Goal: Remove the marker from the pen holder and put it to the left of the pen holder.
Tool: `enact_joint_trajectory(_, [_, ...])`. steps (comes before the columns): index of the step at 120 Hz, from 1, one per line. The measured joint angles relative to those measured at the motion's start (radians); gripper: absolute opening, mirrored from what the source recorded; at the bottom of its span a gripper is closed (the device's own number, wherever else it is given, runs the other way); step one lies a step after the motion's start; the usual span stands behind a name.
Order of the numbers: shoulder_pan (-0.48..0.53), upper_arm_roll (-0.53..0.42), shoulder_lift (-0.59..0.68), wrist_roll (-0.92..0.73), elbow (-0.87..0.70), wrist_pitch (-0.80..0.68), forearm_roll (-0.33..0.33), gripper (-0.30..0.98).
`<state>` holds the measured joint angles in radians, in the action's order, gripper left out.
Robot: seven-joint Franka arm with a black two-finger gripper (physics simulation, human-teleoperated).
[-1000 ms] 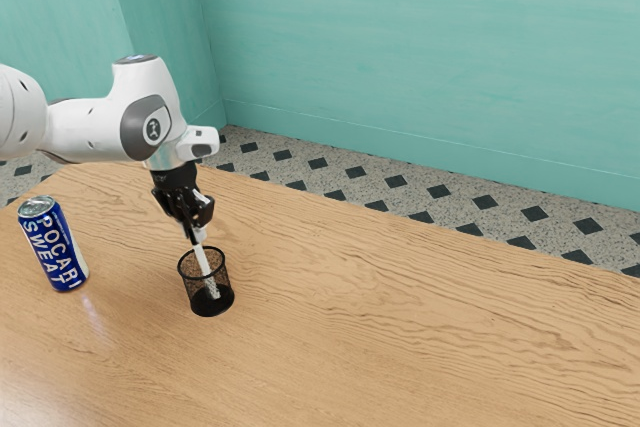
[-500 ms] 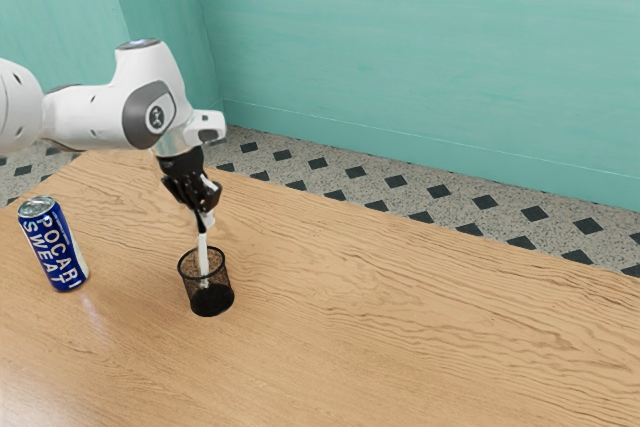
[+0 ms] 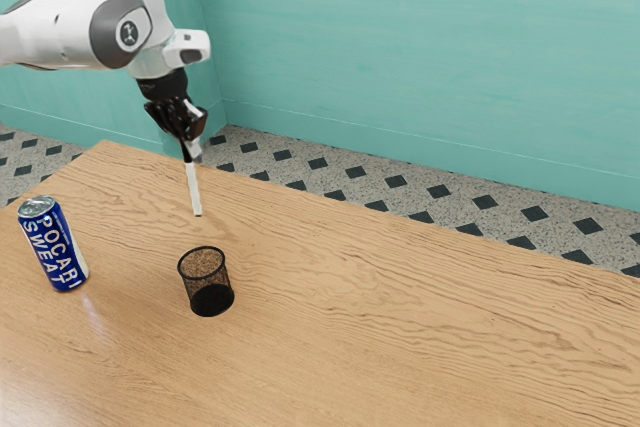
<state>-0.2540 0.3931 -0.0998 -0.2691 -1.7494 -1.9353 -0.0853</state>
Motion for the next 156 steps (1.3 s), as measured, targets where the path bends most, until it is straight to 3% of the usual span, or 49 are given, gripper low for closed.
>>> enact_joint_trajectory(20, [0.021,0.018,-0.043,0.005,0.029,0.036,0.015,-0.1])
enact_joint_trajectory(32, [0.06,0.022,-0.095,-0.002,0.051,0.042,-0.032,-0.1])
enact_joint_trajectory(71, [0.24,0.022,-0.24,-0.151,0.046,0.037,-0.47,-0.1])
enact_joint_trajectory(91, [0.344,0.02,-0.299,-0.234,0.049,0.093,-0.62,-0.1])
enact_joint_trajectory(119, [0.417,0.01,-0.425,-0.332,0.144,0.179,-0.711,-0.1])
enact_joint_trajectory(156, [0.456,0.007,-0.483,-0.426,0.21,0.22,-0.733,-0.1])
